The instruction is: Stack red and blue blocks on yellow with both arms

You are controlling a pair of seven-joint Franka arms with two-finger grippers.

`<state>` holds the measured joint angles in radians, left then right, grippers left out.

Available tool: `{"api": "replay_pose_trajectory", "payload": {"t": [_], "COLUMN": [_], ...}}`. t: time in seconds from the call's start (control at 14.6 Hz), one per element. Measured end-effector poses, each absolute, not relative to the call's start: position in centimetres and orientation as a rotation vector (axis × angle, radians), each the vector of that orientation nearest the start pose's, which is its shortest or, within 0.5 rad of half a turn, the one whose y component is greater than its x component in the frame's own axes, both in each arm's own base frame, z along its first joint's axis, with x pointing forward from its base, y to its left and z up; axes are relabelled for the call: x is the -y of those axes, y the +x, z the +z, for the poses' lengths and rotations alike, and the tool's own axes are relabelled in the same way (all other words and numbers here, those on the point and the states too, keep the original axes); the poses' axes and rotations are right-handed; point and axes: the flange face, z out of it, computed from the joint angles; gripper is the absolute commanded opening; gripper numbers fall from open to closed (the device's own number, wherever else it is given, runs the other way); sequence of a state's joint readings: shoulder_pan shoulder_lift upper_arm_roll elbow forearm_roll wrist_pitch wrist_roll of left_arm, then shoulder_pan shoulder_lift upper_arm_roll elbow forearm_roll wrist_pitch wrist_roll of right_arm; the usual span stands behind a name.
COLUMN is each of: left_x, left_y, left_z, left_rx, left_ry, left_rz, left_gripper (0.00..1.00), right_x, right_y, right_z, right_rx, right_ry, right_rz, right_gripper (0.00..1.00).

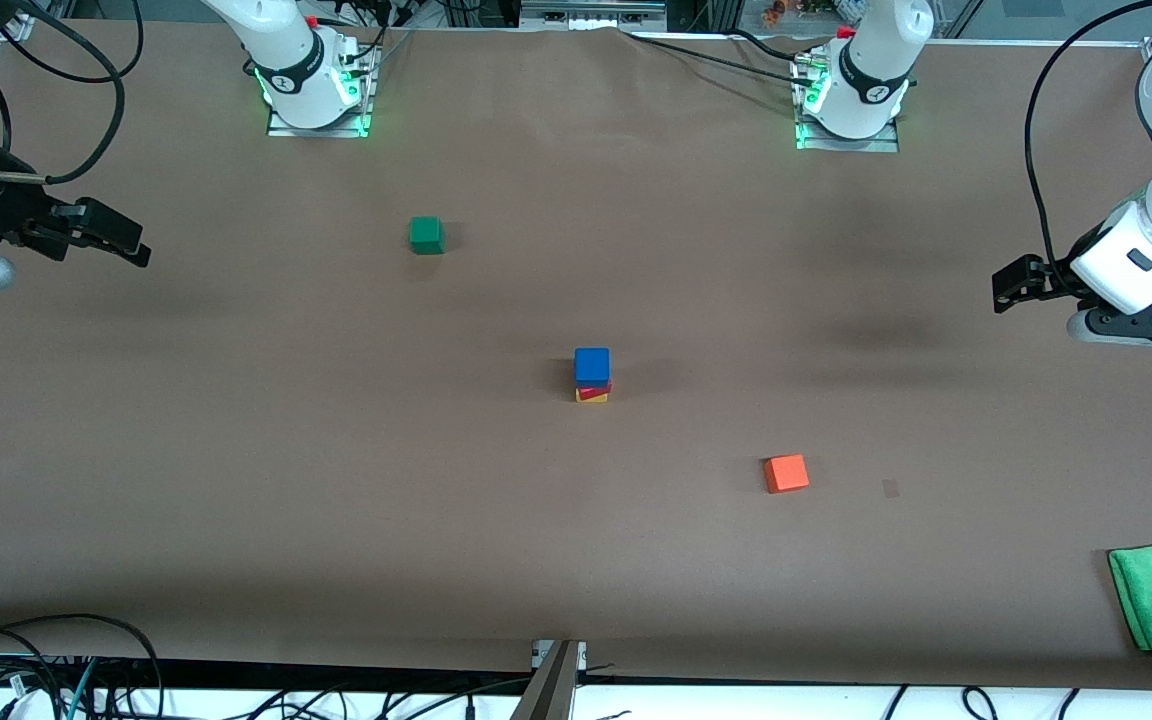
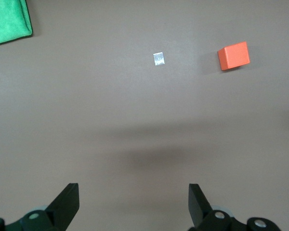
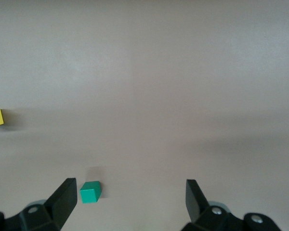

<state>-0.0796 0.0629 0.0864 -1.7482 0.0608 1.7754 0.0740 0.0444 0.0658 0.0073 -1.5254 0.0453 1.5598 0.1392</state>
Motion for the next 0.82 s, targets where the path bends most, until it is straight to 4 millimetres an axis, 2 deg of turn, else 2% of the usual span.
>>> {"api": "replay_pose_trajectory", "payload": {"t": [0.48,0.82], "left_x": [-1.0,-2.0], "left_y": [58.0,58.0], "left_z": [52.7,53.0], "left_rx": [-0.123,-0.067], "left_ry": [-3.078,-3.138], "left_rz": [0.042,0.029], "left_gripper": [1.0,1.0], "right_x": [-3.7,-3.8], "right_y": [57.2,57.2], "right_z": [60.8,60.8], "right_rx": [-0.127,-0.123], "right_ry": [-3.096,-3.096], "right_rz": [0.055,0.055], "right_gripper": [1.0,1.0]}}
